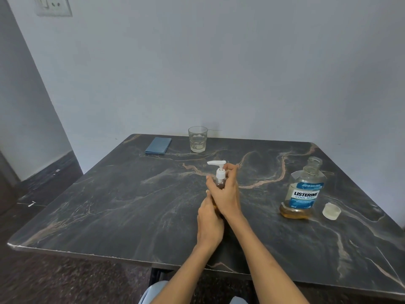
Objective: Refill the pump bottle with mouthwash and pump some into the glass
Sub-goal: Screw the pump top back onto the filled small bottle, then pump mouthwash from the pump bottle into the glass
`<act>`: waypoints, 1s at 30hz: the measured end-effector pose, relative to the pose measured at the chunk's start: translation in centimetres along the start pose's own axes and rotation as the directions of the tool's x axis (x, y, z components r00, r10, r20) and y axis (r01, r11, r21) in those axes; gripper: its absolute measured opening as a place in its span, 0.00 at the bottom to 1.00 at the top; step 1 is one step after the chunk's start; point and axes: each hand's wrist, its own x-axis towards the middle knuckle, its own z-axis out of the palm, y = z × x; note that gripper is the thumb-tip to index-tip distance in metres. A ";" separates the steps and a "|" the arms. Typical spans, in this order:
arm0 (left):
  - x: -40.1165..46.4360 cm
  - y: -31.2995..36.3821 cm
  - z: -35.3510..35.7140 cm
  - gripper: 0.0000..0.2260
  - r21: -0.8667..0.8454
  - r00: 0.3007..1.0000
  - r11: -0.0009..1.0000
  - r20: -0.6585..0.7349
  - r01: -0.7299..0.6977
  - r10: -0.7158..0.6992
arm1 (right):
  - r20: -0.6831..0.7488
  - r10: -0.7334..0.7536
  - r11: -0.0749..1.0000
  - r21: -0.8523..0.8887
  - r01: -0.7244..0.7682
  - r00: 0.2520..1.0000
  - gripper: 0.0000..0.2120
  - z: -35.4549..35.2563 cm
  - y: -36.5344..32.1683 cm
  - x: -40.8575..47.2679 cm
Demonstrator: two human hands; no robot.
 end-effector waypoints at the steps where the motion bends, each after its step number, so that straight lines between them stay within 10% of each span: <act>1: 0.1 -0.1 0.0 0.16 -0.031 1.000 0.999 -0.014 0.013 -0.013 | -0.014 -0.017 1.000 -0.017 0.017 1.000 0.20 0.1 0.1 0.1; 16: 0.9 -1.2 -1.9 0.18 -0.377 0.935 0.912 -0.237 0.163 -0.265 | 0.061 0.152 0.976 0.150 -0.160 0.987 0.17 1.4 3.7 0.9; 30: 20.7 -3.3 -4.3 0.36 0.022 0.978 0.984 -0.113 0.179 -0.176 | 0.142 0.128 0.937 0.306 -0.167 0.982 0.28 1.6 4.4 1.4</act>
